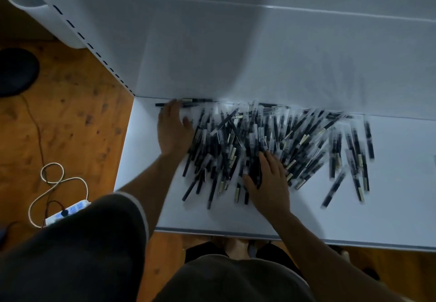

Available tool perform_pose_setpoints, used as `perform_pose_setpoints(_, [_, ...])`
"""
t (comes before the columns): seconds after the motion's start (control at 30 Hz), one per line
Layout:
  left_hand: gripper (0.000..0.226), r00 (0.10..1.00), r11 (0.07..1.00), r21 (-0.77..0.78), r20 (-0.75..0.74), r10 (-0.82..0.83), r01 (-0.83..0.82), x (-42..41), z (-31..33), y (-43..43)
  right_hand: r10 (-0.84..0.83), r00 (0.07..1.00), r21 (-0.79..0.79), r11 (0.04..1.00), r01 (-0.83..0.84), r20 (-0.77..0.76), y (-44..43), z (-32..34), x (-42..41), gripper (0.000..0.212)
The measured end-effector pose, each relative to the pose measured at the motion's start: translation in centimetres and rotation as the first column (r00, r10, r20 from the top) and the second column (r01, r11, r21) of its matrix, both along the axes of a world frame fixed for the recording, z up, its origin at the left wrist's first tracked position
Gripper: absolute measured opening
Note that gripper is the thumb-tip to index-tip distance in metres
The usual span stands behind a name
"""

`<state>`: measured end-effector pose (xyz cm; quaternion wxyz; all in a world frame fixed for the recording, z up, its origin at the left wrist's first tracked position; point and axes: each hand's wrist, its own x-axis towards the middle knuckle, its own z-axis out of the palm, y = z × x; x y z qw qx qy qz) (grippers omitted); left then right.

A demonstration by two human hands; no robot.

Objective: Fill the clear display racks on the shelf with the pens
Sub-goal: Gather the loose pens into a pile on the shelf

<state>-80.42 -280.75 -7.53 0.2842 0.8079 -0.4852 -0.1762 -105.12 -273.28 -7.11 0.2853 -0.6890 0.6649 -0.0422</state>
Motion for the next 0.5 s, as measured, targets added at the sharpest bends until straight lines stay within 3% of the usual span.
perform_pose_setpoints(0.13, [0.036,0.963,0.974,0.077,0.152,-0.221,0.211,2.8,-0.1,-3.9,-0.023,1.000,0.002,1.000,0.023,0.015,0.1,-0.2,-0.1,0.073])
perform_pose_setpoints(0.27, [0.029,0.830,0.905,0.214,0.365,-0.423,0.367,3.9,-0.8,-4.3,-0.021,1.000,0.002,1.000,0.021,0.010,0.1,-0.4,-0.2,0.072])
perform_pose_setpoints(0.5, [0.032,0.924,0.928,0.274,0.216,-0.316,0.253,5.0,-0.3,-1.7,-0.037,0.999,-0.032,0.999,0.038,0.014,0.3,-0.7,0.1,0.070])
